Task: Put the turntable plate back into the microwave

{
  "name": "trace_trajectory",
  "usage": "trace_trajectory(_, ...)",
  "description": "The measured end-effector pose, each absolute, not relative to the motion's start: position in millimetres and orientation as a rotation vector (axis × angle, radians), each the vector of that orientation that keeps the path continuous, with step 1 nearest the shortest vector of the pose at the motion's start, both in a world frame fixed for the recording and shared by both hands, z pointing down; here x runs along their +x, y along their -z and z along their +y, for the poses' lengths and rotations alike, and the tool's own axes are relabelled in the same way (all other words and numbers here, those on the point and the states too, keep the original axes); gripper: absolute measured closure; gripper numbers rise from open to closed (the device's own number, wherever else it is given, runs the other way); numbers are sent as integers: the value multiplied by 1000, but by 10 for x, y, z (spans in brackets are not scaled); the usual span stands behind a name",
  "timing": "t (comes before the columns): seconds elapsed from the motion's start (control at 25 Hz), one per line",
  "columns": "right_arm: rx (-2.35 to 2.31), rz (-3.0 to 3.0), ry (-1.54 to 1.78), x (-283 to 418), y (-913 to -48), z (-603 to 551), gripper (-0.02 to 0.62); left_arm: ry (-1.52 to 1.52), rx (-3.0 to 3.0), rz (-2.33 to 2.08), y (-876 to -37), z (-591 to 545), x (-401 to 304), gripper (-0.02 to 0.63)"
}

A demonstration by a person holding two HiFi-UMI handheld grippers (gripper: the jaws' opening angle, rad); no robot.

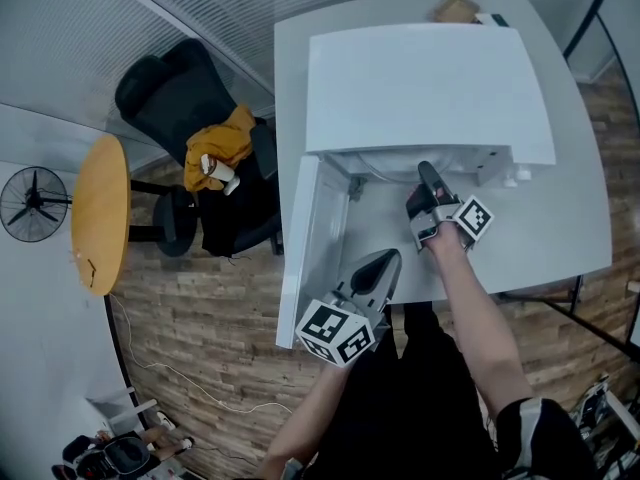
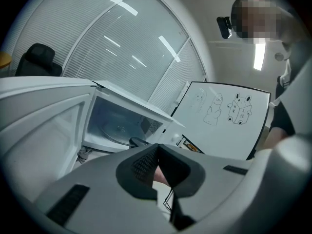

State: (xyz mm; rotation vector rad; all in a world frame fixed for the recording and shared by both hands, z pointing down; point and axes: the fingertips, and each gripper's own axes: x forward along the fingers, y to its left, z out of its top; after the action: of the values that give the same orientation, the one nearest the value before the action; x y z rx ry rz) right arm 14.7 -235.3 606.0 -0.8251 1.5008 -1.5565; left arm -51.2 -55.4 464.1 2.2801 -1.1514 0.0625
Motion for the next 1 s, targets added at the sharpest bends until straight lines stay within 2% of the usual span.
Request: trace_trajectory(1.0, -1014, 1510, 1640, 54, -6171, -2728, 547, -73, 2270, -1143, -4646, -559, -625, 609)
